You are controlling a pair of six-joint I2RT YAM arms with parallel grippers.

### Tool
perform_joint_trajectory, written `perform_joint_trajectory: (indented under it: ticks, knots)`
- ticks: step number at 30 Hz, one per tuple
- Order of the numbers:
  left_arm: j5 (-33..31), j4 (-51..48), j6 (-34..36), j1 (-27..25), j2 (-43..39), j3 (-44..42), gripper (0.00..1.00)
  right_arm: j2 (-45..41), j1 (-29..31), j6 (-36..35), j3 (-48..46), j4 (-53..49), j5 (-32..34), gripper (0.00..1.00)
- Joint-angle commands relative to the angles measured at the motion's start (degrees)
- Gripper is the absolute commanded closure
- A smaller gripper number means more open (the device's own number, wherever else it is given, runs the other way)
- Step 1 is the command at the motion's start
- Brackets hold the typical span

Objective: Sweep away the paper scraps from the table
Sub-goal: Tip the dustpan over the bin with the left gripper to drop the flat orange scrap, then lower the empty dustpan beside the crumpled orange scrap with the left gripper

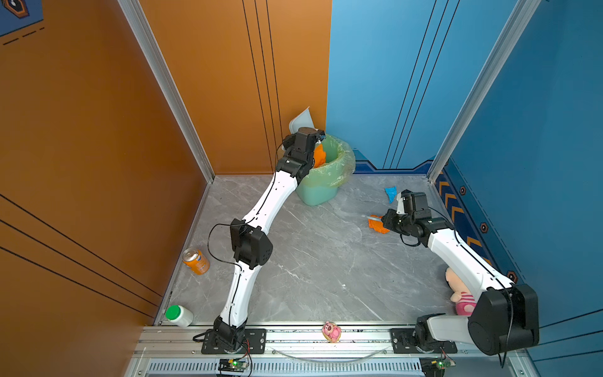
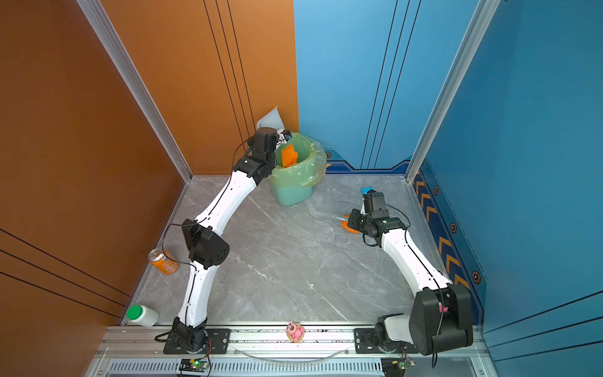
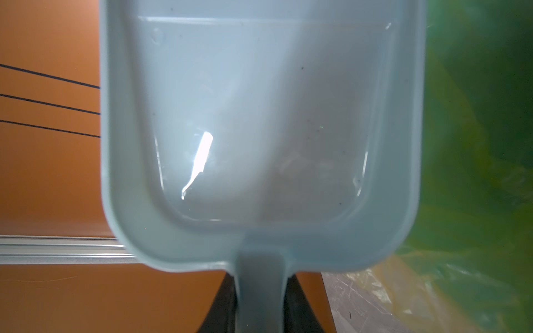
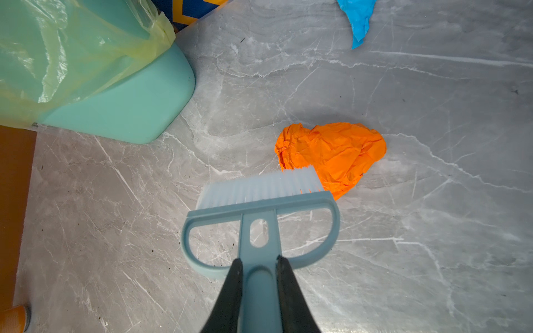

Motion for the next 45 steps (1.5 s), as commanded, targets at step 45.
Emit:
perform_joint_trajectory:
  ticks: [45]
  knots:
    - [29.26, -5.01, -42.17, -11.86, -42.04, -55.18, 1.0, -3.69, -5.81, 3.52, 2.01, -3.26, 10.19, 1.0]
